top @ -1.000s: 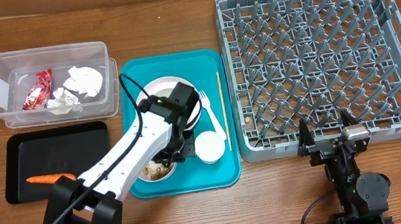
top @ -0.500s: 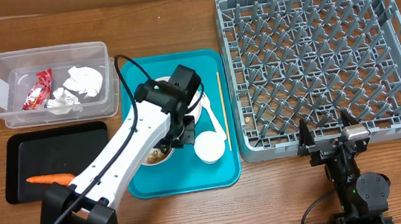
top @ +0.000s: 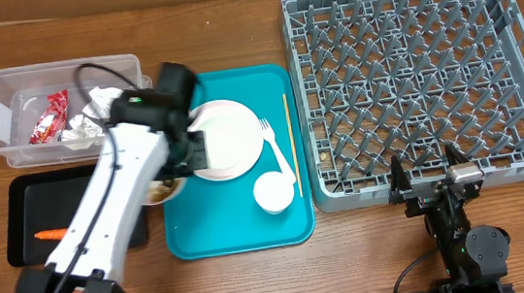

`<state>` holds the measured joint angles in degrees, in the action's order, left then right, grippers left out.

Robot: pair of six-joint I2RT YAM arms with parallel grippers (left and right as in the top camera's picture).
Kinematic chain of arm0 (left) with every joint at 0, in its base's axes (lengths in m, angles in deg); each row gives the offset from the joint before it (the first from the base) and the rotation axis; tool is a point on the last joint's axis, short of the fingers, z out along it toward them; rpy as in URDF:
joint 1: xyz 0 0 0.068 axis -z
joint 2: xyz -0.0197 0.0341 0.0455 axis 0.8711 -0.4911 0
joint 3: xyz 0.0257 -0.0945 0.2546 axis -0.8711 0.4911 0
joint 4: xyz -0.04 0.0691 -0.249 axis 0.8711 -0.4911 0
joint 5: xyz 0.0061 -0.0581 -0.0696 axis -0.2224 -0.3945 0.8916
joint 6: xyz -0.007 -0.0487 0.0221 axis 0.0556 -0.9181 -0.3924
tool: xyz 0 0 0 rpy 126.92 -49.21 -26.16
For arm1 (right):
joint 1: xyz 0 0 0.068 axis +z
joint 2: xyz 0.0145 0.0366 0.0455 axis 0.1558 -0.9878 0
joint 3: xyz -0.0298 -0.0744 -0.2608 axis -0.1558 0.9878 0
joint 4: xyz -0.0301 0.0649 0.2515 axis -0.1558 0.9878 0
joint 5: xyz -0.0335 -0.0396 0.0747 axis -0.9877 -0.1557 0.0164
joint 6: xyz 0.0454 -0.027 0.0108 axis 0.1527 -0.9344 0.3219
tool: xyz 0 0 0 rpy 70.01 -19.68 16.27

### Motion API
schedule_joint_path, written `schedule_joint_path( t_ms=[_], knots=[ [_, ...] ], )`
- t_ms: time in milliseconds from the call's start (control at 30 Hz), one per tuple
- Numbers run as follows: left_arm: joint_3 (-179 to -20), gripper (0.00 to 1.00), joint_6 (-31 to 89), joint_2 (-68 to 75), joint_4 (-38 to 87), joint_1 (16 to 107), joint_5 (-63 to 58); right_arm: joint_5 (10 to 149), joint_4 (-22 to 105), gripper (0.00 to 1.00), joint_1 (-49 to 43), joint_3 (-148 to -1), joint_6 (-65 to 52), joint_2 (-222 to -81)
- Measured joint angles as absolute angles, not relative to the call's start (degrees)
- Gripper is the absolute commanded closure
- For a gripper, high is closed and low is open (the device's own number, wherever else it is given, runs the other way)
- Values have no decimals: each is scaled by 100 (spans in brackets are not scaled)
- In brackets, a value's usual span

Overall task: Sort waste into correct bins and load items into the dishwasher
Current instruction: 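Tilt the bowl over the black tray to pour out the rice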

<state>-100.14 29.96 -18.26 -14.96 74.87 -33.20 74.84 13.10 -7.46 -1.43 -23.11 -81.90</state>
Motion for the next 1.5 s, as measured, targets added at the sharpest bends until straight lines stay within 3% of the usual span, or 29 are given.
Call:
schedule_joint_path(
  t_ms=[200,800,1133,1500],
  knots=[
    [-10014,96,3479,-1723,-1476,6506,-3224,7486,1310,0,-746,-143,-2311,-8190],
    [-9918,96,4552,-1721,-569,3933,-1434,7484,1312,0,-746,-143,-2314,-8190],
    [-8749,96,5057,-1706,399,3271,20,7484,1308,0,-746,-143,-2311,-8190],
    [-8456,96,5756,-1706,447,2817,1344,7484,1308,0,-746,-143,-2314,-8190]
  ],
)
